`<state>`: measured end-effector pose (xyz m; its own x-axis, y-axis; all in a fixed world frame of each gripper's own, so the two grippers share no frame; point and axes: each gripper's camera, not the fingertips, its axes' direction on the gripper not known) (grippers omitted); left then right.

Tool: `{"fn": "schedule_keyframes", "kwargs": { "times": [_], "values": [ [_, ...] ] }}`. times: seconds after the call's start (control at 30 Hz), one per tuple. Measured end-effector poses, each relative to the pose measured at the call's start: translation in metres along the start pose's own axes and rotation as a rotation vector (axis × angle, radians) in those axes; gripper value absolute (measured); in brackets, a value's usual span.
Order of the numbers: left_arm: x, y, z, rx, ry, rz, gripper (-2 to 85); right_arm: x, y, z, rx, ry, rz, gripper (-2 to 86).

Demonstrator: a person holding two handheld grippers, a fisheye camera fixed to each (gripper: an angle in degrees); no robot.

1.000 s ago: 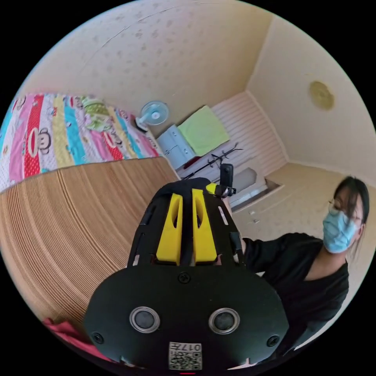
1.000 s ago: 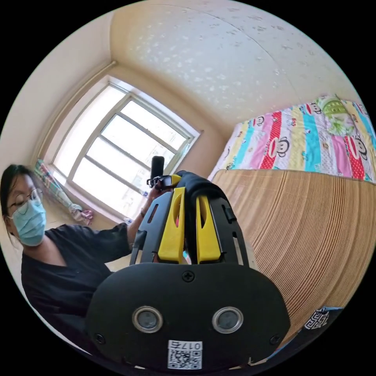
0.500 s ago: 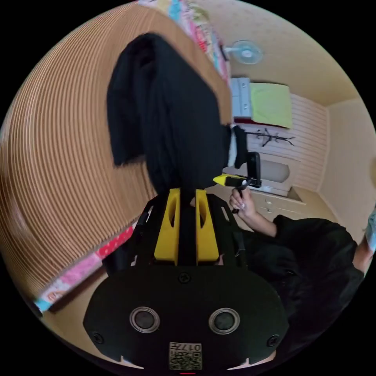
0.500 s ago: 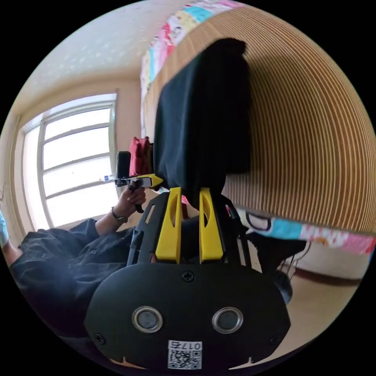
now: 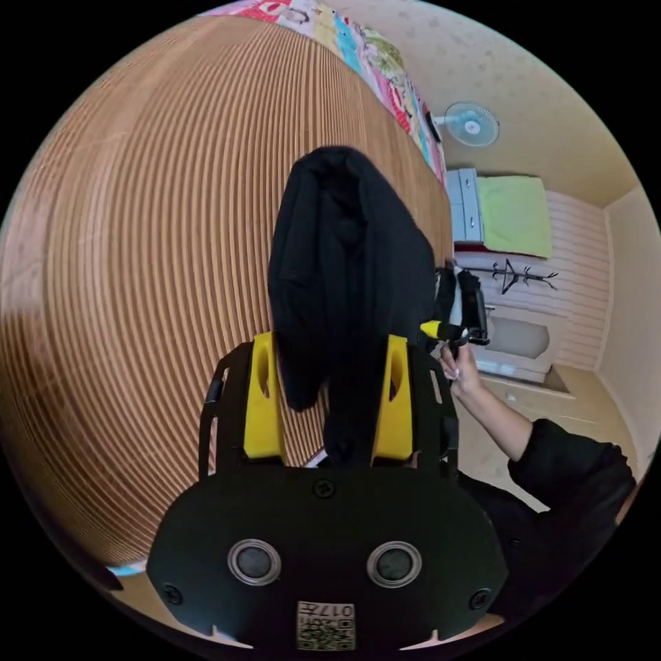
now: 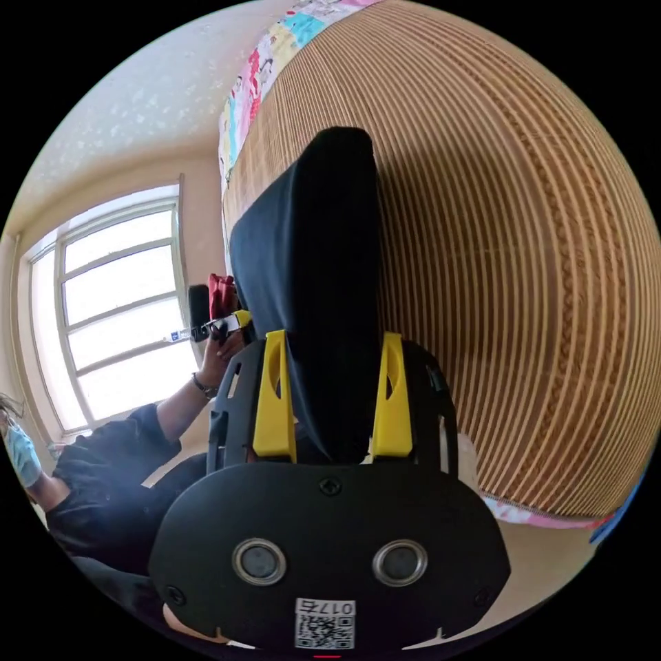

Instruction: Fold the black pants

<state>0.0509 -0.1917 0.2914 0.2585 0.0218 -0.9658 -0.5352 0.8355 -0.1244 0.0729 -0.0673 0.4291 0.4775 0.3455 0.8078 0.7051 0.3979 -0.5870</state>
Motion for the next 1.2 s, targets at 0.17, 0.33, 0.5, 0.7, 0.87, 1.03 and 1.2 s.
{"fn": "schedule_keyframes", "kwargs": {
  "times": [0.17, 0.33, 0.5, 0.7, 0.87, 1.03, 1.2],
  "values": [
    [-0.027, 0.006, 0.011, 0.039, 0.14, -0.049, 11.3, -0.012, -0.022, 0.024, -0.103, 0.024, 0.039, 18.2],
    [-0.043, 0.062, -0.031, 0.115, -0.066, -0.1, 8.9, -0.062, -0.032, 0.081, -0.197, 0.03, -0.003, 17.2],
    [-0.021, 0.158, -0.135, 0.281, -0.548, -0.158, 12.8, -0.117, -0.049, 0.168, -0.209, -0.035, 0.036, 17.4],
    [0.004, 0.285, -0.19, 0.567, -0.529, -0.112, 12.1, -0.192, -0.085, 0.263, -0.268, -0.045, 0.049, 17.6],
    [-0.024, 0.333, -0.158, 0.627, -0.352, -0.13, 12.0, -0.218, -0.093, 0.259, -0.484, 0.048, -0.138, 13.7],
    [-0.011, 0.324, -0.115, 0.579, -0.233, 0.039, 11.6, -0.186, -0.029, 0.139, -0.457, -0.035, -0.124, 3.3],
    [0.049, 0.274, -0.073, 0.417, -0.175, 0.374, 8.5, -0.144, 0.071, -0.004, -0.18, -0.079, 0.03, 1.2]
  ]
}}
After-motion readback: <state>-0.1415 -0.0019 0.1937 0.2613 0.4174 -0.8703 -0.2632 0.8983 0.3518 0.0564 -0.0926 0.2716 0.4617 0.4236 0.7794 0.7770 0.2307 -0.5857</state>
